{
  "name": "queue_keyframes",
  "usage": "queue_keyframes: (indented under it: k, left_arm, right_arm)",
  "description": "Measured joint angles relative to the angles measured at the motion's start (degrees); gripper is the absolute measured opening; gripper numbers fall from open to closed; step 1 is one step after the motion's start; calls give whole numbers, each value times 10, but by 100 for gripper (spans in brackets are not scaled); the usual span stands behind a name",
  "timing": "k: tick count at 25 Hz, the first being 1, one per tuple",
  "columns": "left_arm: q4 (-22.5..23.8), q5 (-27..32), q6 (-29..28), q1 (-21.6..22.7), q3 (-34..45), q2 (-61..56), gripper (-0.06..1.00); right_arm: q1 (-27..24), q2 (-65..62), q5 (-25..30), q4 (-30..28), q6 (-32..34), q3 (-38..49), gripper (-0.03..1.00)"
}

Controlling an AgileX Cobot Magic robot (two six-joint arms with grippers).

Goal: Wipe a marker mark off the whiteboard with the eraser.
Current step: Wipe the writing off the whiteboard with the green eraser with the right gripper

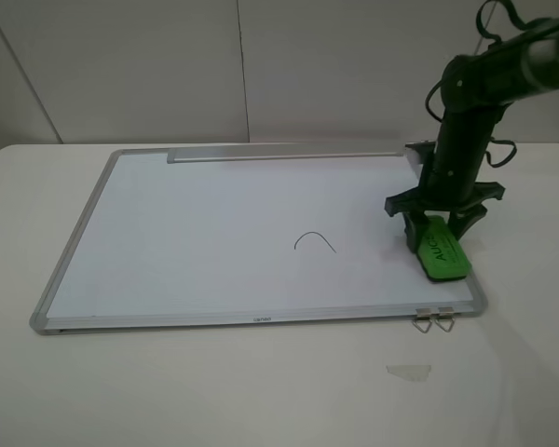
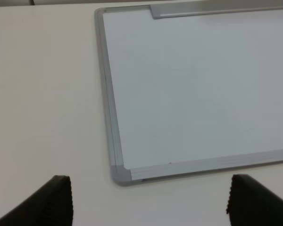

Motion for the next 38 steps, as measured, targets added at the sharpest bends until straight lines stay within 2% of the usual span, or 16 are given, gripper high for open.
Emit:
queue_keyframes:
  k: [4, 9, 17, 21, 27, 38]
  left_arm:
    - [0, 0, 0, 0, 0, 0, 69]
    - [0, 0, 0, 0, 0, 0, 69]
    - [0, 0, 0, 0, 0, 0, 69]
    - [0, 0, 0, 0, 0, 0, 69]
    - [0, 0, 0, 0, 0, 0, 69]
    - [0, 0, 0, 0, 0, 0, 69]
  right_arm:
    - [16, -28, 41, 8, 0, -43, 60]
    - [79, -35, 56, 11, 0, -87, 60]
    - [213, -17, 0, 5, -1, -99, 60]
    - [257, 16, -26, -19, -2, -99, 60]
    - [273, 71, -71, -29, -22, -99, 60]
    - [273, 99, -69, -24, -49, -112, 60]
